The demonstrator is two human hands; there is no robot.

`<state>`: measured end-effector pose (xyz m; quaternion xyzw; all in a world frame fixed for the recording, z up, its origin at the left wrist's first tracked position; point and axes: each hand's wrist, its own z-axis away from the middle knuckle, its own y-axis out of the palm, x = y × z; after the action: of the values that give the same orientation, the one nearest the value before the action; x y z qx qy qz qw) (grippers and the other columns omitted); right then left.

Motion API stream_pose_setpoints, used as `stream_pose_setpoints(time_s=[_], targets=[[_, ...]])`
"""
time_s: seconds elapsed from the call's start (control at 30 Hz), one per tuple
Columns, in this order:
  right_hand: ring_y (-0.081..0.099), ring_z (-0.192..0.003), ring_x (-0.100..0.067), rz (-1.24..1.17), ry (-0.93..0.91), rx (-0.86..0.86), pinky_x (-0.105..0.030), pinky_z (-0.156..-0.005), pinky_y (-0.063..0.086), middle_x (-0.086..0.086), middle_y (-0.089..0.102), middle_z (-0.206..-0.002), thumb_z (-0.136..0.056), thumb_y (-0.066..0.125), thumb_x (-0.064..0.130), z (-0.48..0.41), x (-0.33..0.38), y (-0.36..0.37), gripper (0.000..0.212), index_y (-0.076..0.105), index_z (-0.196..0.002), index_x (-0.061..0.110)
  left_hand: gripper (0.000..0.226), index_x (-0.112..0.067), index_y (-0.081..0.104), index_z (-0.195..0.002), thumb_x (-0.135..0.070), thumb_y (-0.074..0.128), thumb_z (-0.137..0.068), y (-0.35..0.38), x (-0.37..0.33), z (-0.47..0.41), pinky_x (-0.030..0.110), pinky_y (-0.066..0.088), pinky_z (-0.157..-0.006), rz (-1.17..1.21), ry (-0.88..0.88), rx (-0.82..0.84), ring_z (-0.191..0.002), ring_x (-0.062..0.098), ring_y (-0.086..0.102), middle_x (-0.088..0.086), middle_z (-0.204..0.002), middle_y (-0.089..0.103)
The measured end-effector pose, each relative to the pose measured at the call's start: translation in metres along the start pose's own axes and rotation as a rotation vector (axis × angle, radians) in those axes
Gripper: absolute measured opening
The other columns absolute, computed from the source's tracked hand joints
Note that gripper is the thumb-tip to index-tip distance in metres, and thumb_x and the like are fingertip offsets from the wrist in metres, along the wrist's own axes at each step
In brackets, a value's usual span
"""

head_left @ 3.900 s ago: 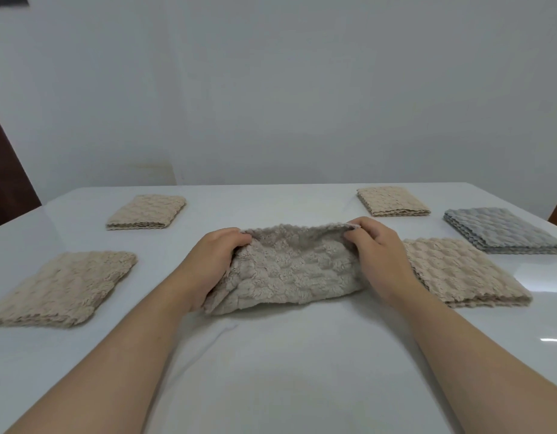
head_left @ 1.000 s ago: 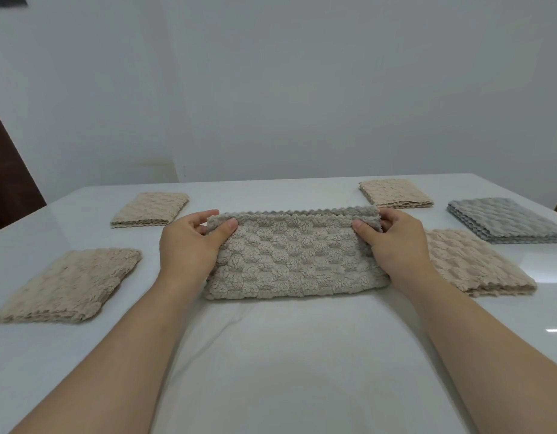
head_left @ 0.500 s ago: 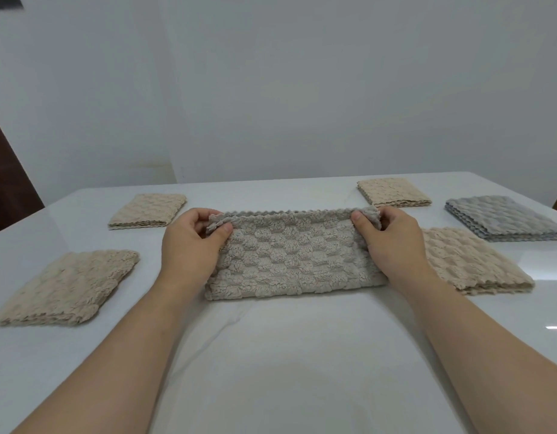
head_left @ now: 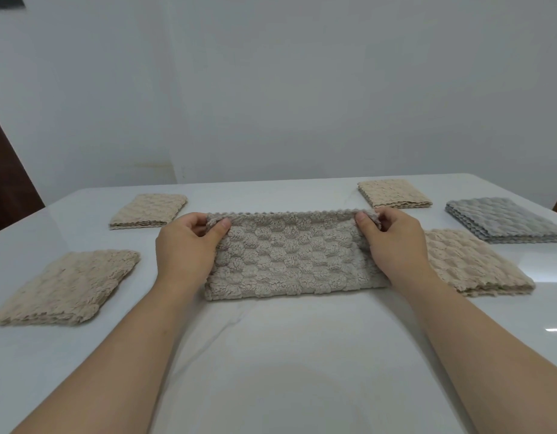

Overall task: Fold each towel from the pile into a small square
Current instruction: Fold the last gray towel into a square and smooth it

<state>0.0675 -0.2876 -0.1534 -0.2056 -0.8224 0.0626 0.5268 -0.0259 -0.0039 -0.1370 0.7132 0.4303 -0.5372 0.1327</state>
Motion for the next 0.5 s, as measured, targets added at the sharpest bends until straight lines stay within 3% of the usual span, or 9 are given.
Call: stream_pose_setpoints(time_s=[0.1,0.27,0.33,0.4,0.5], targets=[[0.044,-0.059,-0.015,0.002,0.01,-0.007,-0.03,-0.054,0.033,0.002,0.052,-0.063,-0.093,0.07,0.038,0.0014,0.0025,-0.0007,0.039,0.051,-0.066,0.019,0.032,-0.02,0.066,-0.096,-0.041,0.083,-0.08,-0.0013,-0.001,0.0008,0.032,0.052,-0.088,-0.01,0.001,-0.006,-0.087,0.016,0.064,-0.013,-0.08,0.062],[0.046,-0.059,-0.014,0.0,0.011,0.004,-0.029,-0.055,0.036,0.003,0.053,-0.063,-0.093,0.07,0.038,0.0033,0.0048,-0.0017,0.037,0.053,-0.067,0.018,0.032,-0.033,0.054,-0.071,-0.047,0.083,-0.079,-0.0025,-0.0027,0.0026,0.039,0.055,-0.088,-0.039,0.003,-0.011,-0.085,0.02,0.066,-0.013,-0.078,0.063],[0.058,-0.066,-0.018,-0.04,0.011,0.019,-0.032,-0.062,0.046,0.002,0.065,-0.07,-0.091,0.072,0.037,0.0034,0.004,-0.0013,0.028,0.062,-0.074,0.019,0.031,-0.034,0.055,-0.072,-0.048,0.082,-0.079,-0.0029,-0.0011,0.0021,0.042,0.057,-0.084,-0.047,0.022,-0.014,-0.085,0.022,0.067,-0.013,-0.08,0.064],[0.069,-0.077,-0.02,-0.091,0.03,0.025,-0.038,-0.073,0.057,0.005,0.073,-0.078,-0.09,0.075,0.035,0.0024,0.0025,-0.0003,0.016,0.069,-0.081,0.024,0.023,-0.032,0.061,-0.08,-0.044,0.081,-0.082,-0.0033,0.0,0.0016,0.035,0.054,-0.081,-0.074,0.063,-0.019,-0.086,0.02,0.067,-0.013,-0.081,0.066],[0.071,-0.082,-0.02,-0.123,0.055,0.037,-0.051,-0.076,0.061,0.009,0.074,-0.081,-0.087,0.076,0.033,0.0007,0.0016,0.0005,0.005,0.071,-0.087,0.031,0.015,-0.024,0.071,-0.091,-0.036,0.078,-0.086,-0.0036,0.0003,0.001,0.027,0.045,-0.077,-0.115,0.127,-0.017,-0.084,0.013,0.065,-0.014,-0.082,0.067]])
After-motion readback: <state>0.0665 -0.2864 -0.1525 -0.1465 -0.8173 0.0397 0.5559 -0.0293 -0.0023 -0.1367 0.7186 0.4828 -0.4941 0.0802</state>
